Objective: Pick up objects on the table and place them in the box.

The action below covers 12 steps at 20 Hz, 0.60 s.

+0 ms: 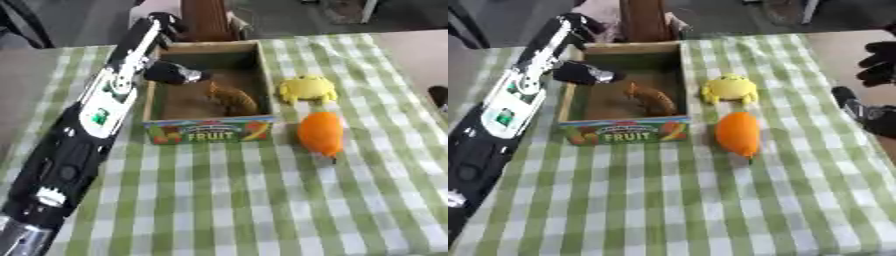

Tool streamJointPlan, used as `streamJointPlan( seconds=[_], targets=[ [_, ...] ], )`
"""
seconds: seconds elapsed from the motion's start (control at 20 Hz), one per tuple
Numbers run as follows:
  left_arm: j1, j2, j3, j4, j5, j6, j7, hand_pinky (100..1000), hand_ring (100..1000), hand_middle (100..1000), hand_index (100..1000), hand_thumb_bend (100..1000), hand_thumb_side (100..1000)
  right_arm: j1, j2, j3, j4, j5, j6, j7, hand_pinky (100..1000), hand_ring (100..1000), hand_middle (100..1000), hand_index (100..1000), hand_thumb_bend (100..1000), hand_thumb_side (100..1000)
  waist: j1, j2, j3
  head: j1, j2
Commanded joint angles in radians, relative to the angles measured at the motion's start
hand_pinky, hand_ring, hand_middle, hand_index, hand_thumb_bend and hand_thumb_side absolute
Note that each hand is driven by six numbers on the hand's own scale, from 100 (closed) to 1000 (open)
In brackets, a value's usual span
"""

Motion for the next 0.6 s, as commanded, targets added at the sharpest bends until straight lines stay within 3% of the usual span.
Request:
streamJointPlan(
  seconds=[0.05, 0.25, 0.6],
  targets=[
    [0.045, 0.050, 0.037, -0.125, 0.126, 0.024, 0.062, 569, 637, 626, 706, 693, 197, -0.014, -0.027, -0.016, -0.008, -0.007, 0.004, -0.023, 624, 631, 611, 778, 400, 100, -0.005, -0.011, 0.007, -0.004, -0.006],
    [0.157, 0.039, 0.074, -0.228, 0.202, 0.040, 0.141, 561, 633, 622, 702, 669, 181, -0.021, -0.022, -0.016, -0.013, -0.009, 0.013, -0.061, 623, 635, 612, 763, 400, 100, -0.007, -0.007, 0.022, 0.003, 0.000],
    [0.281, 0.004, 0.126, -0.335, 0.223, 0.027, 0.206, 561, 632, 619, 703, 655, 177, -0.028, -0.021, -0.013, -0.025, -0.008, 0.025, -0.106, 622, 635, 612, 755, 400, 100, -0.007, -0.002, 0.041, 0.031, 0.010]
  ],
)
